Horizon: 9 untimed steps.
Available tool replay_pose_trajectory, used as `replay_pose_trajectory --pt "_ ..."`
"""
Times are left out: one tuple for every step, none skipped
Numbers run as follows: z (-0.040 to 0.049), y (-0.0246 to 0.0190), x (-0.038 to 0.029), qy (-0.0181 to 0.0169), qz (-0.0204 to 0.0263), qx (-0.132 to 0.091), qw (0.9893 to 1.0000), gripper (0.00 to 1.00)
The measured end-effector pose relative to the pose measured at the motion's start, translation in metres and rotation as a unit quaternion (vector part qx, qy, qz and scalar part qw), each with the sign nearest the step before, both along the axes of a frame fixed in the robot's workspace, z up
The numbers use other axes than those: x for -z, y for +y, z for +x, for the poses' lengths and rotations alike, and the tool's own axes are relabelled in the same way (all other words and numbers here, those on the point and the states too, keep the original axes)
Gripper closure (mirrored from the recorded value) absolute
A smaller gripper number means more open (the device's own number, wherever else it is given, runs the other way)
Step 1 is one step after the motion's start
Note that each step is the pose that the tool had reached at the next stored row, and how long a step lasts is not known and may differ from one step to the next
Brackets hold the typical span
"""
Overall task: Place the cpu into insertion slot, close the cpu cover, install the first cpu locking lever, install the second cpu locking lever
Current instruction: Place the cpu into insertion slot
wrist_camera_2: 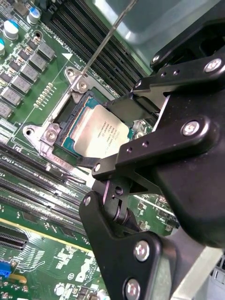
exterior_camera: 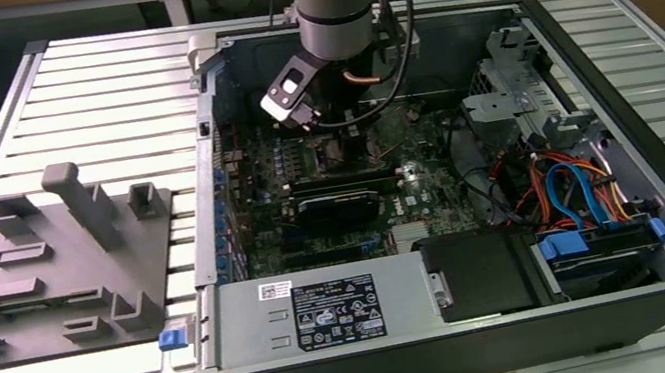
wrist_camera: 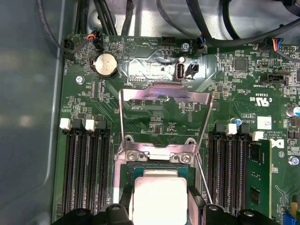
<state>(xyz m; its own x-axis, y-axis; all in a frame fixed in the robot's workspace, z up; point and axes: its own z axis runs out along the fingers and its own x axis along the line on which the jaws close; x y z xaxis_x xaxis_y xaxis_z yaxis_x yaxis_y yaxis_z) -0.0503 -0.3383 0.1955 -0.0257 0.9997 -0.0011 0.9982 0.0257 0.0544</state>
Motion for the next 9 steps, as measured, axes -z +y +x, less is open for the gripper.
replay_pose_trajectory --pt "0.0000 0.0000 0.0002 0.0000 0.0000 0.000 1.0000 0.46" --pt "0.0000 0.0000 0.0004 0.0000 0.0001 0.000 1.0000 0.46" --pt "0.0000 0.0000 0.0007 0.0000 0.0001 0.000 1.0000 0.46" --pt "0.0000 0.0000 0.0010 0.0000 0.0000 0.000 1.0000 0.46" --pt "0.0000 0.0000 0.0013 0.0000 0.0000 0.000 1.0000 0.46" --pt "0.0000 0.0000 0.0014 0.0000 0.0000 0.000 1.0000 0.46" --pt "0.0000 0.0000 0.0015 0.0001 0.0000 0.001 1.0000 0.46" --pt "0.0000 0.0000 0.0016 0.0001 -0.0001 0.001 1.0000 0.46" --pt "0.0000 0.0000 0.0017 0.0001 0.0000 0.002 1.0000 0.46"
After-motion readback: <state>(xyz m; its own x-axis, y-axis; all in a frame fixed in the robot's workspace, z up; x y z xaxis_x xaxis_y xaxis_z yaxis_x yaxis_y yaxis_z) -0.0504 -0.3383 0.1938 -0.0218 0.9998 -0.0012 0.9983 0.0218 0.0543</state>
